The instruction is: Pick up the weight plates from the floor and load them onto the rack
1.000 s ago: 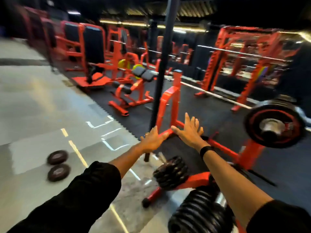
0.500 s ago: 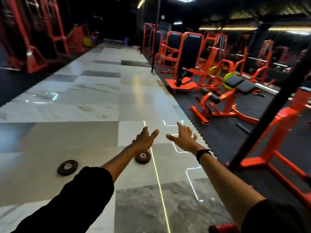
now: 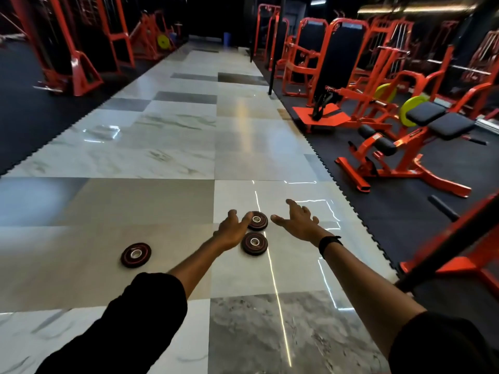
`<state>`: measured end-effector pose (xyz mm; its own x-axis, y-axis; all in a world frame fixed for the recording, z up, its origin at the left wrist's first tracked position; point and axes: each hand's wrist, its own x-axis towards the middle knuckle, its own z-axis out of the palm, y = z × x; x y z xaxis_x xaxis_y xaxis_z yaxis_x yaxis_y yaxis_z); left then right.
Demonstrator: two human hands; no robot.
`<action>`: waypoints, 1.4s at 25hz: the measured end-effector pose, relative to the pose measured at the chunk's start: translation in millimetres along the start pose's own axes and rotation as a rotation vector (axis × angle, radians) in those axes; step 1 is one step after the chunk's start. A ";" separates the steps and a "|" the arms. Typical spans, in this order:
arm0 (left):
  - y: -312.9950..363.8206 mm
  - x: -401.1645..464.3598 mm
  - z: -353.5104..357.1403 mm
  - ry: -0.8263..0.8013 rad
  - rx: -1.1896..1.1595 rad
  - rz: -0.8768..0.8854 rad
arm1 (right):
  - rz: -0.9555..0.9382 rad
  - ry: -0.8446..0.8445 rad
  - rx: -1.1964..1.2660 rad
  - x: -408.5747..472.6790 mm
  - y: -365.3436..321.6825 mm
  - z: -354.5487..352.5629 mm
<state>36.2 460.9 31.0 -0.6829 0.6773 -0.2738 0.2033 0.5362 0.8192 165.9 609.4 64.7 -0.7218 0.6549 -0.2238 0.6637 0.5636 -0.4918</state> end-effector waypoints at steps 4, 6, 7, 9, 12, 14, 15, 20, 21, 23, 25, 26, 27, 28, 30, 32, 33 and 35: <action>2.9 50.6 28.7 -0.046 0.013 -0.053 | 0.037 -0.052 0.035 57.4 22.7 -5.8; 15.7 86.0 39.4 -0.060 0.032 -0.042 | 0.051 -0.049 0.068 94.9 38.7 -16.6; 24.6 104.4 44.3 -0.060 0.035 -0.042 | 0.060 -0.054 0.100 112.9 46.3 -26.4; 43.7 136.0 49.9 -0.062 0.055 -0.048 | 0.099 -0.082 0.169 142.8 60.8 -51.1; 65.3 188.6 57.8 -0.059 0.073 -0.033 | 0.092 -0.068 0.202 190.5 87.1 -82.8; 74.4 218.2 66.9 -0.037 0.054 -0.052 | 0.100 -0.054 0.265 223.2 100.7 -98.5; 76.7 228.9 70.6 -0.030 0.048 -0.074 | 0.107 -0.056 0.294 237.2 103.6 -101.5; 75.4 281.0 80.3 -0.007 0.042 -0.148 | 0.097 -0.199 0.322 301.8 103.2 -86.6; 73.9 294.1 79.7 0.009 0.038 -0.160 | 0.086 -0.220 0.323 316.9 102.2 -82.4; 69.1 322.8 79.7 0.030 0.039 -0.185 | 0.071 -0.252 0.298 347.7 101.4 -73.2; 65.7 356.6 80.0 0.050 0.029 -0.218 | 0.077 -0.288 0.250 379.5 100.8 -68.5; 66.0 373.8 80.2 0.067 0.017 -0.230 | 0.074 -0.302 0.227 394.2 100.5 -69.8; 66.3 390.2 80.2 0.084 -0.001 -0.242 | 0.074 -0.314 0.214 408.5 100.4 -71.8; 65.0 409.9 82.1 0.096 -0.025 -0.256 | 0.070 -0.330 0.195 426.6 101.6 -72.4; 65.2 445.3 87.6 0.093 -0.087 -0.292 | 0.062 -0.364 0.140 461.9 102.8 -78.2; 69.7 472.1 90.5 0.073 -0.144 -0.332 | 0.100 -0.386 0.110 495.8 102.4 -91.7; 71.9 486.3 90.8 0.057 -0.153 -0.346 | 0.101 -0.377 0.101 513.0 101.4 -96.5; 76.5 511.6 86.3 0.051 -0.152 -0.356 | 0.088 -0.358 0.108 542.1 97.5 -103.9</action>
<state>-237.0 891.9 -89.9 -0.7270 0.4344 -0.5318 -0.1559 0.6498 0.7439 -140.3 1071.7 -17.1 -0.6982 0.4707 -0.5393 0.7157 0.4439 -0.5391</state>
